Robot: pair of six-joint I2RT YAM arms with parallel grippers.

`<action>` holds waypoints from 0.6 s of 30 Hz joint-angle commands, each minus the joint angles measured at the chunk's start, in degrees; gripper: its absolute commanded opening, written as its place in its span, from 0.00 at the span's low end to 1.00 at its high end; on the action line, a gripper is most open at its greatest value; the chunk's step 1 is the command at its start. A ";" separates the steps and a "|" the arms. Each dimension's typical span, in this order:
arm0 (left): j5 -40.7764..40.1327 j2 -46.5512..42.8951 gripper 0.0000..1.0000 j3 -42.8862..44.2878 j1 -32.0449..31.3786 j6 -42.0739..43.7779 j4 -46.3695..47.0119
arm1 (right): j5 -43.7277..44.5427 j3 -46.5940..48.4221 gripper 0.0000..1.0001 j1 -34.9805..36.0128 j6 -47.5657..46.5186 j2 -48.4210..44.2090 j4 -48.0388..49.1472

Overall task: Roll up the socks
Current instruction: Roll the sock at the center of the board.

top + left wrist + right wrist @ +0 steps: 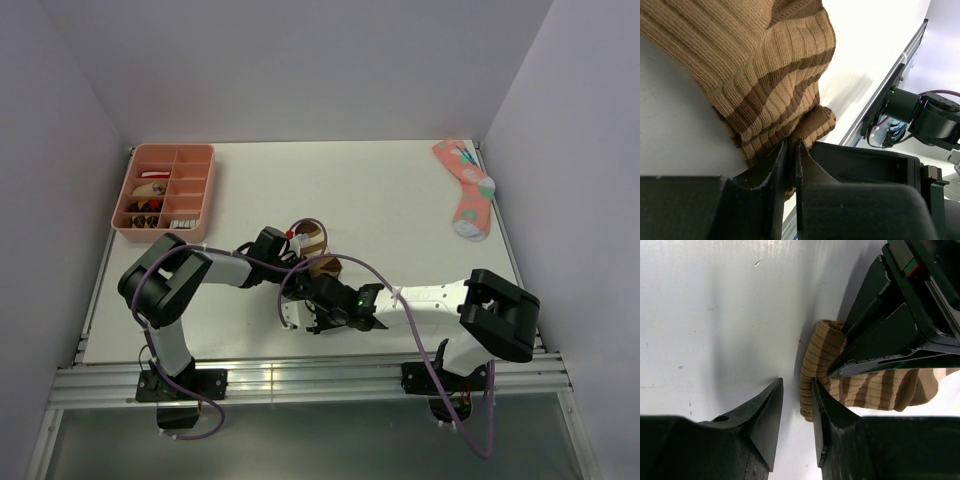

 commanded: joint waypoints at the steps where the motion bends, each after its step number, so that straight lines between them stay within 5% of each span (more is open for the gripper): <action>1: -8.85 4.23 0.00 -4.75 -0.67 4.39 -14.68 | 1.98 1.19 0.37 0.15 -2.00 0.92 5.62; 18: -8.94 4.85 0.00 -4.22 -0.67 4.82 -15.38 | 6.99 -0.74 0.35 0.59 -5.17 -0.04 10.02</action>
